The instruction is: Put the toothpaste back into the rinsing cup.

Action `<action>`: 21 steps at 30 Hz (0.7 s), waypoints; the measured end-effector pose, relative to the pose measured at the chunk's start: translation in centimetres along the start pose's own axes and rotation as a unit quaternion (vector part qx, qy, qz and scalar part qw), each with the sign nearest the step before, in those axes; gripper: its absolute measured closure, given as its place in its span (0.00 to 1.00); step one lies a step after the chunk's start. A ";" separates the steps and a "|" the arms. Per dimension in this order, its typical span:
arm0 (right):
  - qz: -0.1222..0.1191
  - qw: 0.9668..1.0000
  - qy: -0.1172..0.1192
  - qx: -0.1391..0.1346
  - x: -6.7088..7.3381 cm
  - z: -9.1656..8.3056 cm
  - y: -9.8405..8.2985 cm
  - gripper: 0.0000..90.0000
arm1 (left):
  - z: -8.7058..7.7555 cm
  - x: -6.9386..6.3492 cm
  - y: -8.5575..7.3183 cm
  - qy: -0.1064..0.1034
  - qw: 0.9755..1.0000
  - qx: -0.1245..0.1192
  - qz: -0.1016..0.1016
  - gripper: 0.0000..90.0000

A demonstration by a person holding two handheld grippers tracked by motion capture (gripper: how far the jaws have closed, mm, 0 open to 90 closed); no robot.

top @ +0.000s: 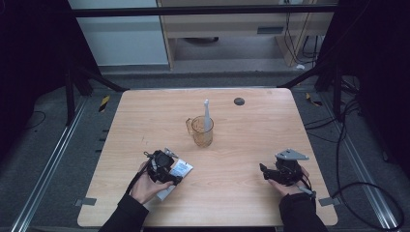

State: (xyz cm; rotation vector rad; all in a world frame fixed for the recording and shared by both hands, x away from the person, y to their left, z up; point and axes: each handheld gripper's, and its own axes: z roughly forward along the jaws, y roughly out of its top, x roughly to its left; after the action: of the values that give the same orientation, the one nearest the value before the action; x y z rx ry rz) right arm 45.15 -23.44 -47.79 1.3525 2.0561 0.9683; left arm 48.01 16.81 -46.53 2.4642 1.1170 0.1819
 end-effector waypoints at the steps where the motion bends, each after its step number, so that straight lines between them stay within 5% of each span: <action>1: 0.000 1.000 0.000 0.000 0.0 0.0 0.0 0.31 | 0.1 0.0 0.0 0.000 1.000 0.001 -0.001 0.44; 11: -0.001 1.000 -0.001 0.002 0.1 0.1 0.0 0.31 | 0.7 0.4 0.0 -0.022 1.000 0.006 -0.020 0.46; 21: -0.002 1.000 -0.004 0.003 0.1 0.1 0.0 0.31 | 0.5 0.2 0.0 -0.019 0.999 0.011 -0.040 0.56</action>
State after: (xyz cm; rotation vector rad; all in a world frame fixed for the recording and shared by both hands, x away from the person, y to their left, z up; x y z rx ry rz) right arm 45.17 -23.36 -47.82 1.3519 2.0566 0.9554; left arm 48.29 16.82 -47.00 2.4265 1.2060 0.0990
